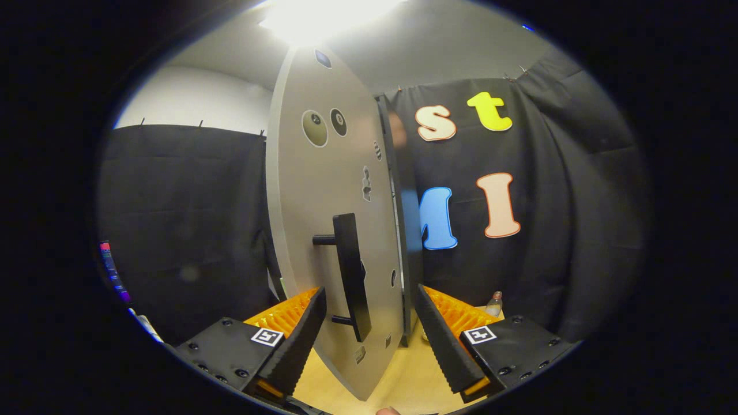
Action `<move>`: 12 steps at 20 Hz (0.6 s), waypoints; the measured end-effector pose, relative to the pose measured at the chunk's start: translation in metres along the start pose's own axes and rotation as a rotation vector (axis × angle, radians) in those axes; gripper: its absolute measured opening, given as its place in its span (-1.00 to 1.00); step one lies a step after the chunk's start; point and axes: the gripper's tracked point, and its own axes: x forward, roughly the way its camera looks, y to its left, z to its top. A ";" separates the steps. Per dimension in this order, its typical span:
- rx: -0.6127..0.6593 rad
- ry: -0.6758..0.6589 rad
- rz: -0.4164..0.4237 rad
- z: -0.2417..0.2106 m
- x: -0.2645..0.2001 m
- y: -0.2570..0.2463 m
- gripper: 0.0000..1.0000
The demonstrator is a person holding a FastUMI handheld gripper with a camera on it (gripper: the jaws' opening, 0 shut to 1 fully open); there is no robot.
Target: Open the shoe cabinet door, grab the shoes and put them into the shoe cabinet, then close the shoe cabinet door.
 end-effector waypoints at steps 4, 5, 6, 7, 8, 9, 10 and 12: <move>0.013 0.013 0.110 -0.003 0.009 0.012 0.95; 0.024 0.021 0.132 -0.005 0.012 0.016 0.95; 0.031 0.027 0.148 -0.004 0.016 0.016 0.95; 0.036 0.035 0.158 -0.006 0.020 0.017 0.95; 0.034 0.038 0.170 -0.007 0.022 0.018 0.95; 0.027 0.041 0.184 -0.005 0.026 0.020 0.95; 0.020 0.044 0.198 -0.005 0.032 0.025 0.95; 0.005 0.044 0.222 -0.007 0.040 0.039 0.94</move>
